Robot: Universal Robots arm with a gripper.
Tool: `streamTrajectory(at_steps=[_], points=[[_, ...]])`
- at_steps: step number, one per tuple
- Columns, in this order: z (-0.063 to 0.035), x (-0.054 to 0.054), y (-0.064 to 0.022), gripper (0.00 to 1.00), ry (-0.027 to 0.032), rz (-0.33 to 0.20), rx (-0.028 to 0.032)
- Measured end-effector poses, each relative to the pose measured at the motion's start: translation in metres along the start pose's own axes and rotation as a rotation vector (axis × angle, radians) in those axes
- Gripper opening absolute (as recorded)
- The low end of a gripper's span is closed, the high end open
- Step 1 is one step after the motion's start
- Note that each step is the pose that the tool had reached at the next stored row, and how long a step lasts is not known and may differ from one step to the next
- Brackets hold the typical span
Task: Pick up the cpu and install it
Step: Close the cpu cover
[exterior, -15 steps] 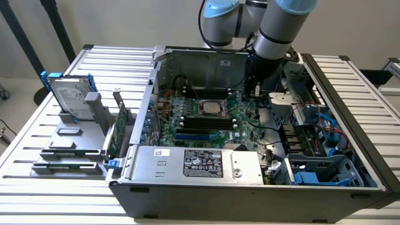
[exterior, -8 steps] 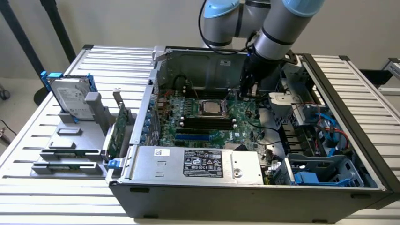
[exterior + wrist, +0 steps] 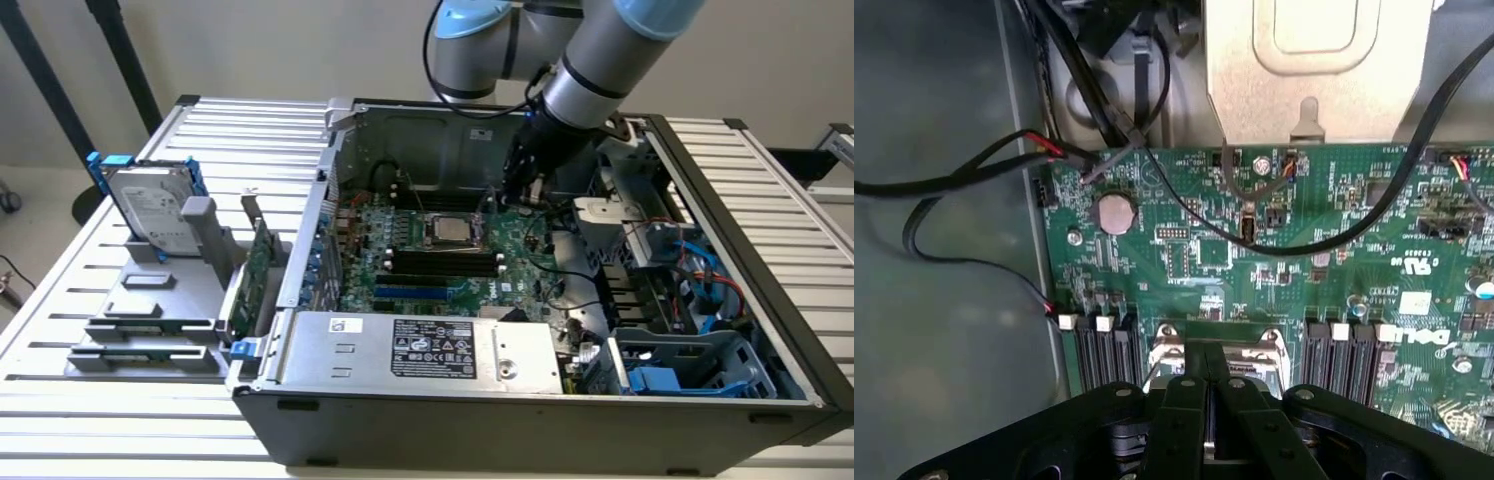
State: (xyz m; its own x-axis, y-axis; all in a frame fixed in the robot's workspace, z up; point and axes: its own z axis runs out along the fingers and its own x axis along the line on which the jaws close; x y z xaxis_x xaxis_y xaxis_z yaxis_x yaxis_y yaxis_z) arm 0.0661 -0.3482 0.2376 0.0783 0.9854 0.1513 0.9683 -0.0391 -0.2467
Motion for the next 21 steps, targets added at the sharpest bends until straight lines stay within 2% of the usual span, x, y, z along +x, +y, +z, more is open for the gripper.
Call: streamTrajectory(at_steps=[3,10,14,21], points=[[0.0003,0.0,-0.0016,0.11,-0.0007,0.004,0.0212],[0.0021,-0.001,-0.0071,0.11,-0.0016,0.009,0.0513],[0.0038,-0.001,-0.0117,0.11,-0.0018,0.01,0.0617],[0.0116,-0.003,-0.0314,0.11,-0.0005,0.011,0.0688]])
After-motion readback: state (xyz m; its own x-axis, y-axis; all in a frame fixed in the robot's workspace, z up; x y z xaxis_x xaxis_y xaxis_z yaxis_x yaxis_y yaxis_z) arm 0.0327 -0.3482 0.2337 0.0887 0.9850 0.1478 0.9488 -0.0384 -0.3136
